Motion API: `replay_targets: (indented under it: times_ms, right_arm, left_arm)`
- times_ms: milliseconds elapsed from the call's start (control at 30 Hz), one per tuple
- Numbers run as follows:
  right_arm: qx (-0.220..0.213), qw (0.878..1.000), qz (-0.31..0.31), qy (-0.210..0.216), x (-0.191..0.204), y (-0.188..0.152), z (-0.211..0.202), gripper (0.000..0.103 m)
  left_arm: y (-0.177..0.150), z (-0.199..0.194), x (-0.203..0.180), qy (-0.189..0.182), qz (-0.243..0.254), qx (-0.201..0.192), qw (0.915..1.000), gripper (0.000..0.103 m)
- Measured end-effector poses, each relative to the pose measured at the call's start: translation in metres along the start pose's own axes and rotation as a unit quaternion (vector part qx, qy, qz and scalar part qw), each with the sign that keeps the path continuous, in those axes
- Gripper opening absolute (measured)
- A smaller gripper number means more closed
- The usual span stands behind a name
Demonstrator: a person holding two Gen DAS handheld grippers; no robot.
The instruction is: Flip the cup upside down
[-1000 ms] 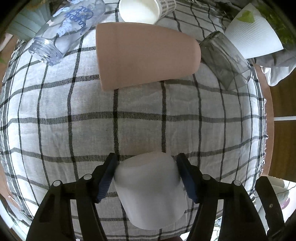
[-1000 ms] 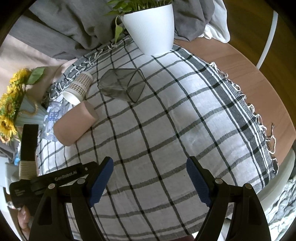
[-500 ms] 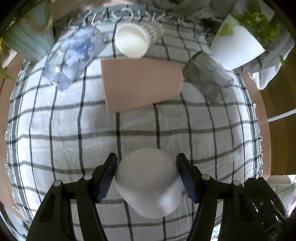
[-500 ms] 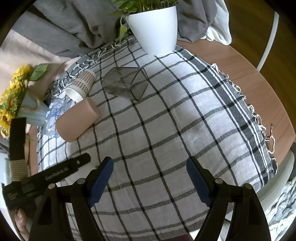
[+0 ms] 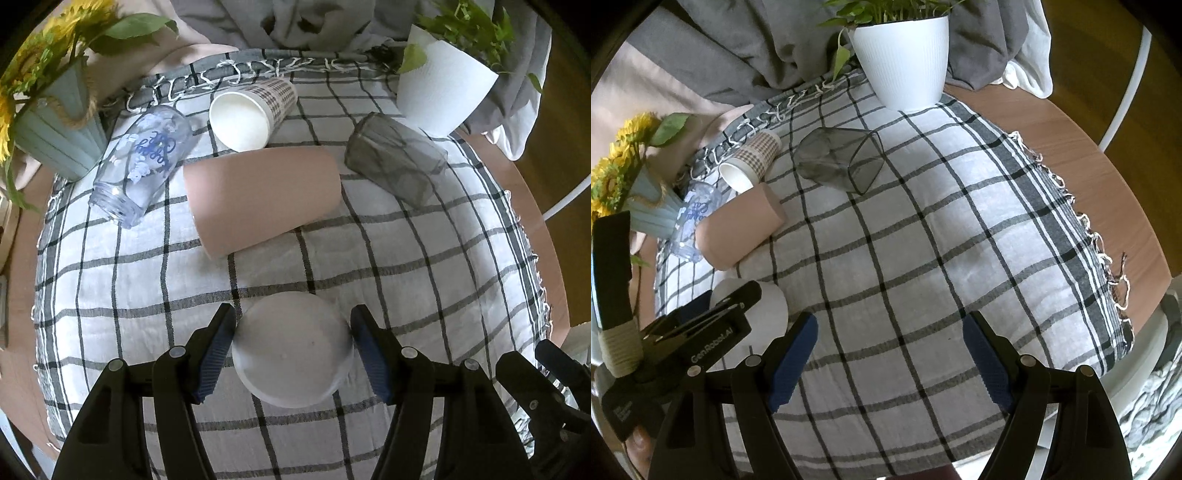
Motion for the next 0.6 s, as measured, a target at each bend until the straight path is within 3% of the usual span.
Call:
replay_targets:
  times_ms: [333,500,600]
  right_arm:
    - [0.002,1.000,0.012,-0.006,-0.007,0.002,0.004,0.081]
    - [0.004,1.000,0.018,-0.008,-0.011,0.003,0.005,0.081]
    - [0.002,1.000,0.016,-0.014,-0.011,0.003,0.005,0.081]
  left_arm:
    - [0.005,0.016,-0.010,-0.002,0.007,0.039,0.9992,0.064]
    - [0.005,0.016,-0.011,-0.004,0.005,0.043,0.9991,0.076]
    - [0.006,0.014,-0.012,0.001,0.007,0.037,0.9993,0.077]
Point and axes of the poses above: each gripper's, at about its wrist camera, not at the fingertips, and z roughly the way its jaws point, x to its left, y to its top, the point moved 1 cm from there along z, roughly the way its jaws point, and after that the axes turned 3 degrees about -z, right-handed, at the moved point
